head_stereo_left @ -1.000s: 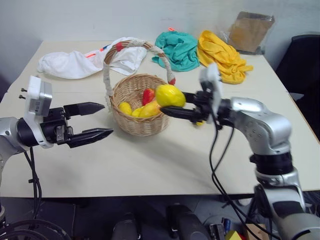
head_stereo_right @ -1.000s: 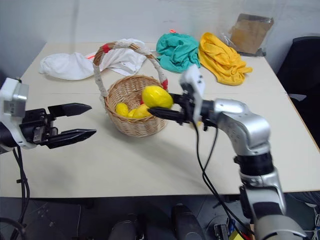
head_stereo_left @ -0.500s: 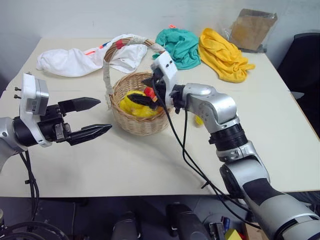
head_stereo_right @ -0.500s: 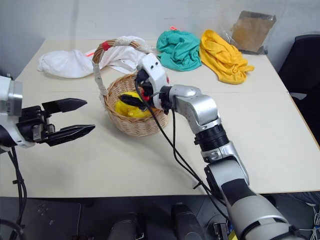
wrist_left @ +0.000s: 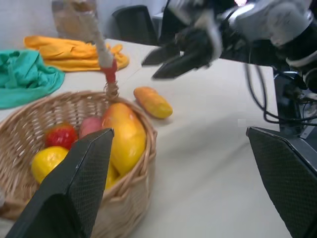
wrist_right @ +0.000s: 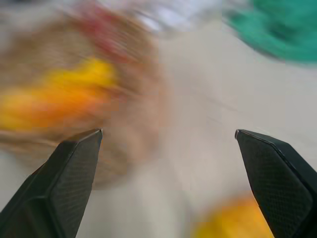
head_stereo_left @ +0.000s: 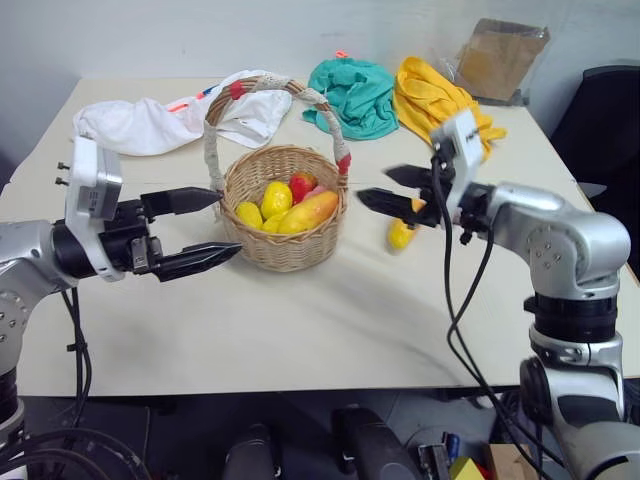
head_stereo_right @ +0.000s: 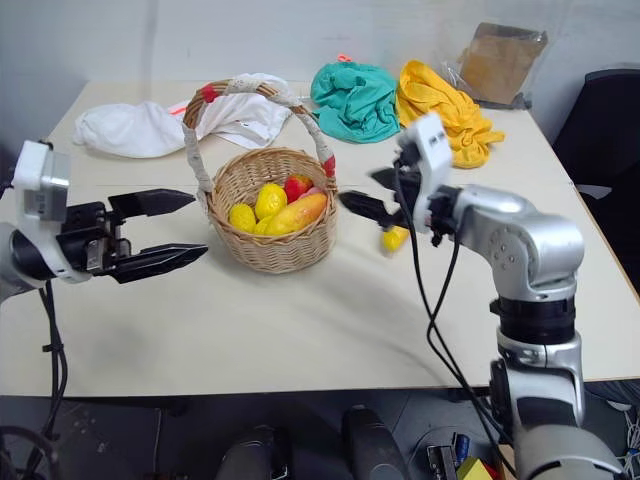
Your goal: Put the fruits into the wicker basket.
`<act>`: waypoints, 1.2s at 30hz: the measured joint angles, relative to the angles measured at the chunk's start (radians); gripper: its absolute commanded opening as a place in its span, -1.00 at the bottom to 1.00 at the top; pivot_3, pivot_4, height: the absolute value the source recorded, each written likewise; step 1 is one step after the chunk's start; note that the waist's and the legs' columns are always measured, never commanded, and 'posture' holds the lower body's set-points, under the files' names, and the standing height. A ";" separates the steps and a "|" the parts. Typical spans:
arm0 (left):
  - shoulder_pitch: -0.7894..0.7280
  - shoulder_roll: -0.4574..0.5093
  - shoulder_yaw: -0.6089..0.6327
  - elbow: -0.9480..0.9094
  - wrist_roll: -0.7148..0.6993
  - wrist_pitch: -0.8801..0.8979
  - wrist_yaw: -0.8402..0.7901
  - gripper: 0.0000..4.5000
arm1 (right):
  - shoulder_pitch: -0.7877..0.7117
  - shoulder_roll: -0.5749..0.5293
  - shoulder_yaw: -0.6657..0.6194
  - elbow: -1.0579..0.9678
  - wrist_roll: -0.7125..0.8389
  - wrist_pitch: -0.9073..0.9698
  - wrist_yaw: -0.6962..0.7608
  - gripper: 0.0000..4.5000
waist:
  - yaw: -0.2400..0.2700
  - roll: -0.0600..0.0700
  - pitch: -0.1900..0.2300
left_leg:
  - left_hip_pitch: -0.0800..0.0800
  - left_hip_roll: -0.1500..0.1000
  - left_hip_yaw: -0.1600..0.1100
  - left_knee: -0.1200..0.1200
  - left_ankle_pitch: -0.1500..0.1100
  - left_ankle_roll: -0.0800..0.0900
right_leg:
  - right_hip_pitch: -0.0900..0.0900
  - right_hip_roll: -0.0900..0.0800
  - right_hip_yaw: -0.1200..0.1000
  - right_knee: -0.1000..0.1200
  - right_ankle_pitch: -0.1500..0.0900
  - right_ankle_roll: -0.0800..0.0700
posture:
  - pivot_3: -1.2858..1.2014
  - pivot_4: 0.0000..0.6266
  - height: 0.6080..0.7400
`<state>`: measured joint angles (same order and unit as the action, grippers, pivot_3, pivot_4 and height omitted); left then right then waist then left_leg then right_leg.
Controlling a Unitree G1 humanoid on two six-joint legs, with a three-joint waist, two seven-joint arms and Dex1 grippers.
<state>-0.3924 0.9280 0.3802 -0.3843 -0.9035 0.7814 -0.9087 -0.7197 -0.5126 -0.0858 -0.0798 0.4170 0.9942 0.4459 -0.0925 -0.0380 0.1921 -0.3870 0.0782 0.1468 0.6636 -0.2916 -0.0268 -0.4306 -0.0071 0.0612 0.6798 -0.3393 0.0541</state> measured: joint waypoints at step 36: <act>0.005 0.002 0.024 -0.037 -0.035 0.000 0.045 1.00 | -0.013 0.138 -0.060 0.043 0.056 -0.048 0.021 -0.17 | -0.020 0.001 0.000 | -0.002 0.002 0.000 -0.002 0.004 -0.004 | -0.007 0.003 0.001 0.006 0.000 -0.001 | 0.03 -0.52 1.00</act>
<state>-0.3873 0.9303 0.4043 -0.4212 -0.9386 0.7812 -0.8640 -0.7326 -0.3745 -0.1457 -0.0366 0.4735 0.9466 0.4670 -0.1124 -0.0374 0.1925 -0.3894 0.0799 0.1470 0.6612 -0.2878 -0.0312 -0.4378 -0.0037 0.0622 0.6857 -0.3397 0.0532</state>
